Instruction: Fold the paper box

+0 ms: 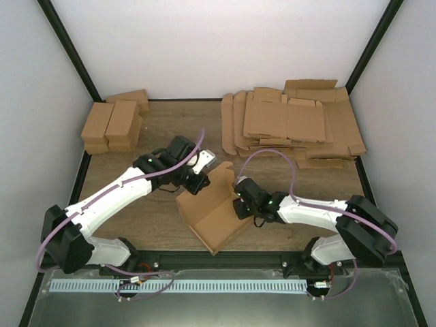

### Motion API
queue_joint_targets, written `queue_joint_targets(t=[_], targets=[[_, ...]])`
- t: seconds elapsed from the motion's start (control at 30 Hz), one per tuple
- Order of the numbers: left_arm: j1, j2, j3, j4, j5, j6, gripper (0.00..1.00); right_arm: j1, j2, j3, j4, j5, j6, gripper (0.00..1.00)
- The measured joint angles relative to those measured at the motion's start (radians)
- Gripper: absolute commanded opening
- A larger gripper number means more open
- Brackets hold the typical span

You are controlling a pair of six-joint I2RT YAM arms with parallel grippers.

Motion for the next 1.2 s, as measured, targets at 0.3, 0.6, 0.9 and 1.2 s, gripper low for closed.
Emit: queue_joint_targets(t=[0.3,0.6,0.9,1.2], targets=[[-0.076,0.018,0.069,-0.071,-0.12,0.028,0.04,0.063,0.003,0.015,-0.035,0.042,0.019,0.13],[-0.089,0.018,0.071,-0.097,-0.166,0.047,0.07,0.157,0.036,0.025,-0.043,0.141,0.043,0.02],[-0.089,-0.01,0.053,-0.034,-0.172,0.028,0.4,0.196,0.049,0.029,-0.035,0.218,0.102,0.37],[-0.092,-0.061,0.026,0.013,-0.155,-0.005,0.48,0.196,0.012,0.029,-0.08,0.201,0.124,0.39]])
